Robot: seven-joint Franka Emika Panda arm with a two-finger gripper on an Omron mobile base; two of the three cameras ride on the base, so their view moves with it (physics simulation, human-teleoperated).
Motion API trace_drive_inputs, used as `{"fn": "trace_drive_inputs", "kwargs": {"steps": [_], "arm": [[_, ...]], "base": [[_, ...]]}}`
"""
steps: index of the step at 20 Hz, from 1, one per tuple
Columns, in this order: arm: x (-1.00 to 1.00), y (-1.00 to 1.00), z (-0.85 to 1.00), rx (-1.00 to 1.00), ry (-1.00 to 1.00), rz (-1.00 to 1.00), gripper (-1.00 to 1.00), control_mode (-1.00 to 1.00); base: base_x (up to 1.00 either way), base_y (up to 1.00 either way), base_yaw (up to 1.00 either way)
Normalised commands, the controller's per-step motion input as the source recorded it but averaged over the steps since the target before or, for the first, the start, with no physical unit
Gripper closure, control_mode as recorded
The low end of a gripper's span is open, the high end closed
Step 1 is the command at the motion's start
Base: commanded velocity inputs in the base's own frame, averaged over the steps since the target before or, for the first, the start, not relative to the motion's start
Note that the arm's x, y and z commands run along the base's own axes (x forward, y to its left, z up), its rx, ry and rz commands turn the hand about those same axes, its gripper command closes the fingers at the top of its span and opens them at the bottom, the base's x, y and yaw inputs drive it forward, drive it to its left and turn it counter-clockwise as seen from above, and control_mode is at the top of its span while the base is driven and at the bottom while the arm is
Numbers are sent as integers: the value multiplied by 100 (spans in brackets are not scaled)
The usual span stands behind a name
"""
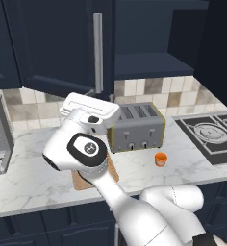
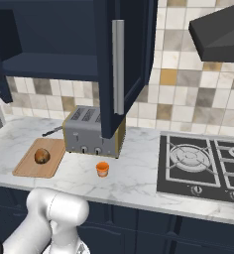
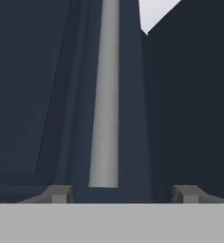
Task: Pick the bread, place it on the cutting board, pick the jam, place it on the counter, and close the cabinet.
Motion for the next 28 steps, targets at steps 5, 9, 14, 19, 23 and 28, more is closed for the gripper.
{"fn": "trace_drive_inputs", "kwargs": {"steps": [5, 9, 14, 19, 23, 28], "arm": [[47, -23, 0, 2, 0, 0, -100, -100], [36, -30, 0, 4, 0, 0, -100, -100], [36, -28, 0, 2, 0, 0, -100, -100], [38, -25, 0, 2, 1, 0, -100, -100], [41, -22, 0, 1, 0, 0, -100, -100], [42, -21, 0, 1, 0, 0, -100, -100]], "base": [[0, 0, 0], [0, 0, 0], [0, 0, 0], [0, 0, 0], [0, 0, 0], [0, 0, 0]]}}
